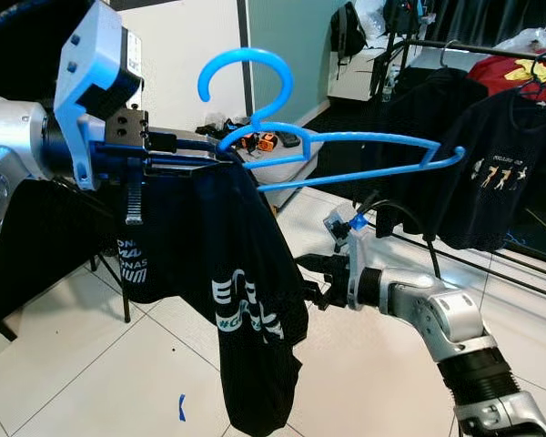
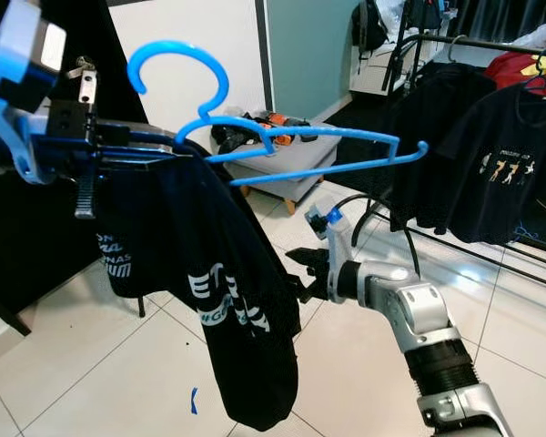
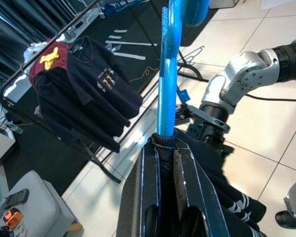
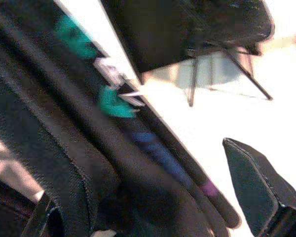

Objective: Hang hanger

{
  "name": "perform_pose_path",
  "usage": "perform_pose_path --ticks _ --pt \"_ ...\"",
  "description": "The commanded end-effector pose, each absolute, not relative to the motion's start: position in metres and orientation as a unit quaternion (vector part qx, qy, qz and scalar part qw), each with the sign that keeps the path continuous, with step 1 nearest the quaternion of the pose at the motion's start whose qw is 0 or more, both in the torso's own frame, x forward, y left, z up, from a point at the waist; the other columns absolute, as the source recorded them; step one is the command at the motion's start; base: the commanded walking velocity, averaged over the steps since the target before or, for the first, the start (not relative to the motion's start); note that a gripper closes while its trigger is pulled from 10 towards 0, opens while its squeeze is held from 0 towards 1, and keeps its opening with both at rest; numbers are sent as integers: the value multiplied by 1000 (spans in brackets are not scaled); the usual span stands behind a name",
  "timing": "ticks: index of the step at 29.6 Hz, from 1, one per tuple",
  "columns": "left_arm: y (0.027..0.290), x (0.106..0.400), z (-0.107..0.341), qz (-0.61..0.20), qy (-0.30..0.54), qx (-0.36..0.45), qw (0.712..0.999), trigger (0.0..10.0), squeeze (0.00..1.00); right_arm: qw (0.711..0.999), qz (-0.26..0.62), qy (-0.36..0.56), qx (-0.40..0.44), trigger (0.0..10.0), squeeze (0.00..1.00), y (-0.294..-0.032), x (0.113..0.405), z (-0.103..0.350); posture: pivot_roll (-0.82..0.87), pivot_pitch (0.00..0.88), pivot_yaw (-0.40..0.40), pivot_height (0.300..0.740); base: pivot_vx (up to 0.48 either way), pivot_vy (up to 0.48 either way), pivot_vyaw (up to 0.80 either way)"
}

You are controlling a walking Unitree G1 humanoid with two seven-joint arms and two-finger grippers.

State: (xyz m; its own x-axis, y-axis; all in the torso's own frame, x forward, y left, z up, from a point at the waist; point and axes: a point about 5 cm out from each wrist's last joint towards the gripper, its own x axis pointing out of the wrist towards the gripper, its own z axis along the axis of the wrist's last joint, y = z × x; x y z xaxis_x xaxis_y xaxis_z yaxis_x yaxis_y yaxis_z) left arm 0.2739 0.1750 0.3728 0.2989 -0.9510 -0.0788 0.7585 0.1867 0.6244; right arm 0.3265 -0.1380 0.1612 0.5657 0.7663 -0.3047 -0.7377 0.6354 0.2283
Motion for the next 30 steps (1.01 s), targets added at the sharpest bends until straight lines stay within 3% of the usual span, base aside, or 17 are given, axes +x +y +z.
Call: perform_pose_path --ticks 1,3,4,12,14,21,30 --pt "180 273 383 -546 -188 300 759 10000 0 903 374 203 51 6784 0 -146 336 160 -69 0 57 736 0 0 0" --pt "180 273 383 -546 -188 300 759 10000 0 903 374 203 51 6784 0 -146 336 160 -69 0 57 736 0 0 0" --pt "182 274 381 -539 -185 302 764 10000 0 917 335 201 75 0 0 -154 343 161 -70 0 58 736 0 0 0" --pt "189 280 374 -513 -175 312 780 10000 0 930 273 205 133 0 0 -172 351 162 -72 0 53 736 0 0 0" --pt "196 290 353 -483 -142 331 798 10000 0 939 207 200 190 0 0 -192 358 163 -79 0 51 736 0 0 0" --pt "198 301 330 -443 -124 352 815 10000 0 940 141 171 258 0 0 -212 369 180 -80 0 49 736 0 0 0" --pt "201 301 322 -426 -121 389 808 10000 0 930 141 138 310 0 0 -211 378 205 -84 0 40 736 0 0 0"
